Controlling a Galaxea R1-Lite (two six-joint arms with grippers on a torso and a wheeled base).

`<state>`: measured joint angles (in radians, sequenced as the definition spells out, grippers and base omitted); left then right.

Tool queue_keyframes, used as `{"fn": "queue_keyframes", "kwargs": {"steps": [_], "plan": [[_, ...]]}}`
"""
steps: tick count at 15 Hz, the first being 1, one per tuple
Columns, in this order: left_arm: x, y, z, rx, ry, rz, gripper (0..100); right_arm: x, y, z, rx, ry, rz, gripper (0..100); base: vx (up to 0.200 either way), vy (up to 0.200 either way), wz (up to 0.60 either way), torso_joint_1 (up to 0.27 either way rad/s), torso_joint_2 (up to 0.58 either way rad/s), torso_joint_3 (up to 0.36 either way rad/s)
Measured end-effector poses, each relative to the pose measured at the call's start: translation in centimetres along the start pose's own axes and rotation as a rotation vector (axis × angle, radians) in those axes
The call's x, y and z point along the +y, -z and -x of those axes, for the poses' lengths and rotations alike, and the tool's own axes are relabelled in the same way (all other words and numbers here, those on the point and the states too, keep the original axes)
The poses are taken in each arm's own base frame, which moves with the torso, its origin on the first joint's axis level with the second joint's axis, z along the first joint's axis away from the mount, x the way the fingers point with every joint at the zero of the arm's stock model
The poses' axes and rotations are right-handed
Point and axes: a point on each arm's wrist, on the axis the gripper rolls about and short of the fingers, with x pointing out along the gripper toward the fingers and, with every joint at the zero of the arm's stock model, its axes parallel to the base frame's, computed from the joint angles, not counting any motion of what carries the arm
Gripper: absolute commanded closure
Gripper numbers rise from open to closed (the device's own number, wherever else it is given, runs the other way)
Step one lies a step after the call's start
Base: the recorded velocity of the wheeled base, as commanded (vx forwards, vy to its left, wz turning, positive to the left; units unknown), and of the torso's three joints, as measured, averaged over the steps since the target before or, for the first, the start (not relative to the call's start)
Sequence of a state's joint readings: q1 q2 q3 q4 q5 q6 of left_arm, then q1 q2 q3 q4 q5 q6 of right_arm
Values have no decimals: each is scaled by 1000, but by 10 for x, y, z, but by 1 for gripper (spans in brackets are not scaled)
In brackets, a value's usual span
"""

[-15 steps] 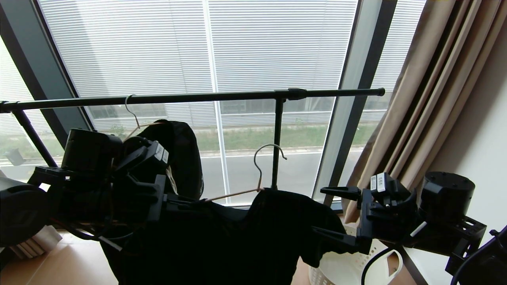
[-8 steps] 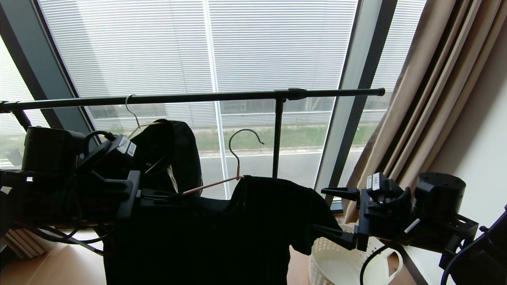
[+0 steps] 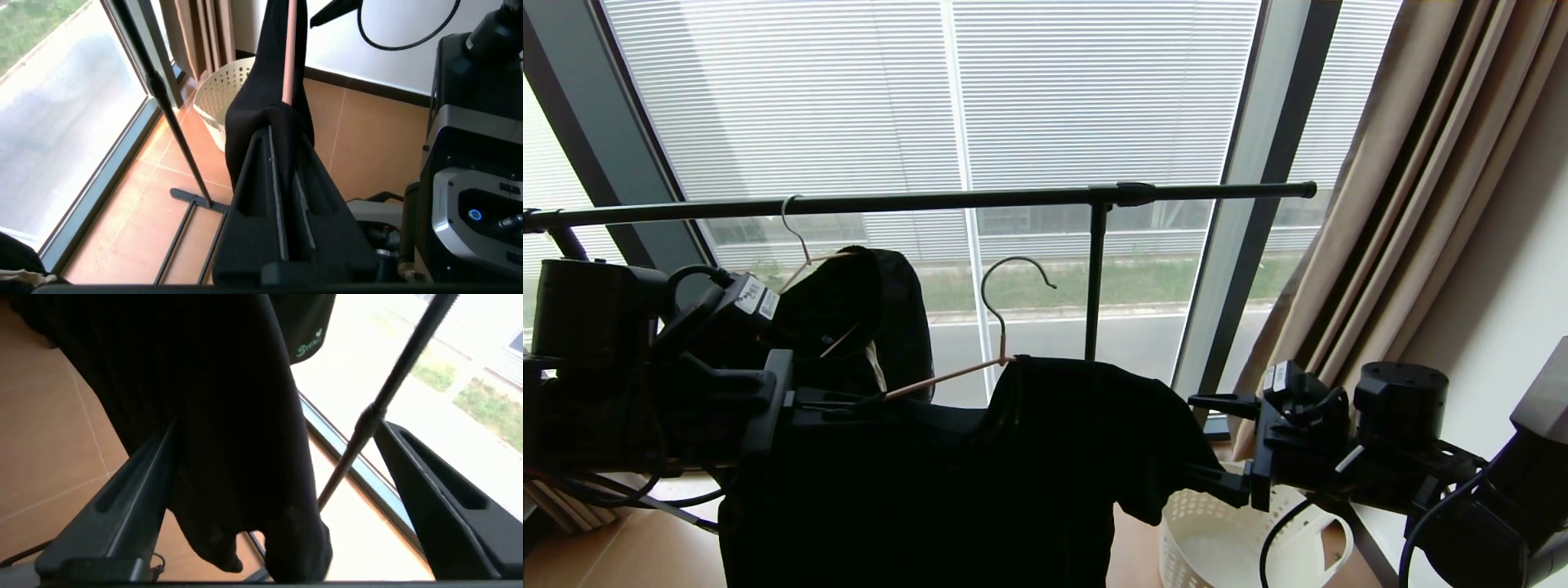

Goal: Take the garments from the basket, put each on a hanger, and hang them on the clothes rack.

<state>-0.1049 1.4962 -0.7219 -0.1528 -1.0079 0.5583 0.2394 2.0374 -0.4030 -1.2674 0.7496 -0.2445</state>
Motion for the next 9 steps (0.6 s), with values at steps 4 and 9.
{"fn": "queue_keyframes", "kwargs": {"steps": [4, 9], "plan": [[1, 1, 3, 0, -14, 4, 100, -7, 8, -3, 15, 10, -15, 100, 0, 0, 0, 0, 0, 0], [3, 2, 7, 0, -32, 10, 100, -21, 6, 6, -2, 63, -14, 100, 0, 0, 0, 0, 0, 0]]}}
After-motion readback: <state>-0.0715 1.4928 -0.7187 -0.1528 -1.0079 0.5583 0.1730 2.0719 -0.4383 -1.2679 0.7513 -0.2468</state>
